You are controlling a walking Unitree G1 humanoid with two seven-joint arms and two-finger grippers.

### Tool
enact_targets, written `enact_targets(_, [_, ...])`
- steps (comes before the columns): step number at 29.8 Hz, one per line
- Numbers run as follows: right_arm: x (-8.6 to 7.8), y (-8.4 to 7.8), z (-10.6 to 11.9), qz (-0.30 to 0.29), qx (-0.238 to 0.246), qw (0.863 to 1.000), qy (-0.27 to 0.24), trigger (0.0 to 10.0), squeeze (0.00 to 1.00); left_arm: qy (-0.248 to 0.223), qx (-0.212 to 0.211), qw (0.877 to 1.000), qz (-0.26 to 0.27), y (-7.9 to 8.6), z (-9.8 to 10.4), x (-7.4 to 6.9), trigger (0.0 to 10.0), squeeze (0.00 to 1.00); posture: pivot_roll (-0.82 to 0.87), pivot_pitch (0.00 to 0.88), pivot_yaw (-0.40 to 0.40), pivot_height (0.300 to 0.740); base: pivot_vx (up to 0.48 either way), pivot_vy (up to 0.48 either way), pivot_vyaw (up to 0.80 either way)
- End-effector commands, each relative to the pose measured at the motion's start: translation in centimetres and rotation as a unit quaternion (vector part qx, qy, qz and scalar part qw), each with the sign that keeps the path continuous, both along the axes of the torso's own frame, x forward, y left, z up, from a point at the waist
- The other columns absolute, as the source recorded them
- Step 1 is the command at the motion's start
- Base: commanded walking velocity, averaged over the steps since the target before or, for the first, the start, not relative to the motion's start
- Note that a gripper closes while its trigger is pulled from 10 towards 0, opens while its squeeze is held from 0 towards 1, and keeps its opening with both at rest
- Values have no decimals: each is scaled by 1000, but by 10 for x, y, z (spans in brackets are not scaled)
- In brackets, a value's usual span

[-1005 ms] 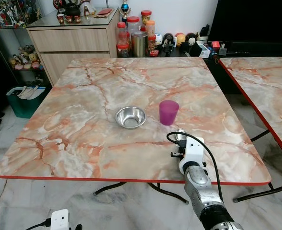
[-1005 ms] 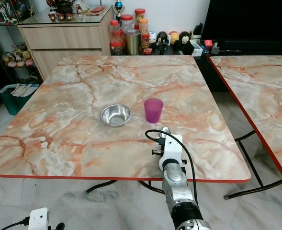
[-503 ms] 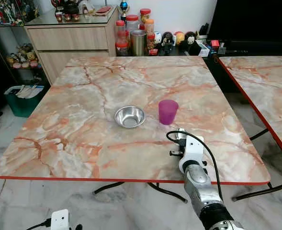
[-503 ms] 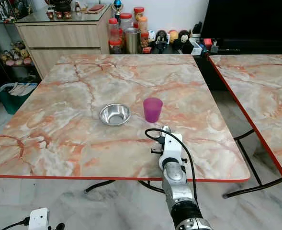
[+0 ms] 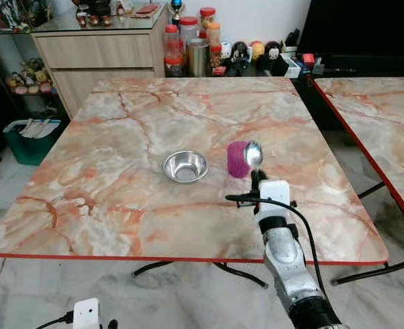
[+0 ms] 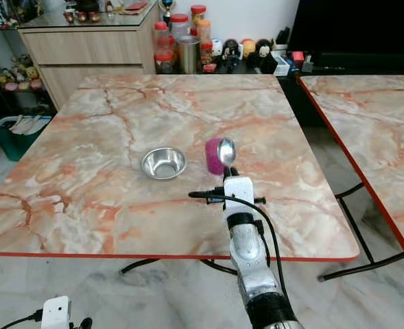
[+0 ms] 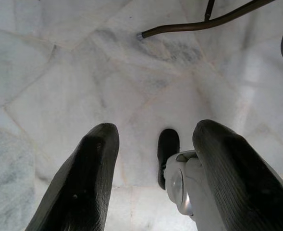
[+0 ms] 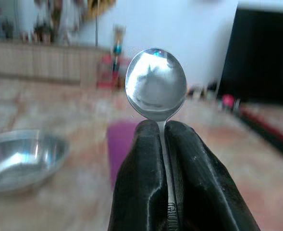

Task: Setting the table

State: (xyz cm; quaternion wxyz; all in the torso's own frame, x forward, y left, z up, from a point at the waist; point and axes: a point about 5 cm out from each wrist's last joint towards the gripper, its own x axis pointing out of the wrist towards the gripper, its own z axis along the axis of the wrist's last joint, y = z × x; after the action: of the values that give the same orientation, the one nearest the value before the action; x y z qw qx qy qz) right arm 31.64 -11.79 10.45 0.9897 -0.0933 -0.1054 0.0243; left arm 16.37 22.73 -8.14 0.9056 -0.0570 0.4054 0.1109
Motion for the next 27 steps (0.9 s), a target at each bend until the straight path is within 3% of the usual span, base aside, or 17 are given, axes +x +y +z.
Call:
enact_targets(1, [-1, 3, 5, 5, -7, 1000, -16, 10000, 0, 11, 1, 1000, -4, -1, -2, -4, 10000, 0, 62, 0, 8, 740, 0, 0, 0])
enact_targets(8, [4, 2, 7, -13, -9, 1000, -16, 10000, 0, 16, 0, 1000, -8, -4, -4, -6, 10000, 0, 71, 0, -1, 740, 0, 0, 0])
enact_targets(27, [14, 4, 9, -27, -9, 1000, 0, 10000, 0, 9, 1, 1000, 3, -2, -2, -3, 10000, 0, 72, 0, -1, 740, 0, -327, 0])
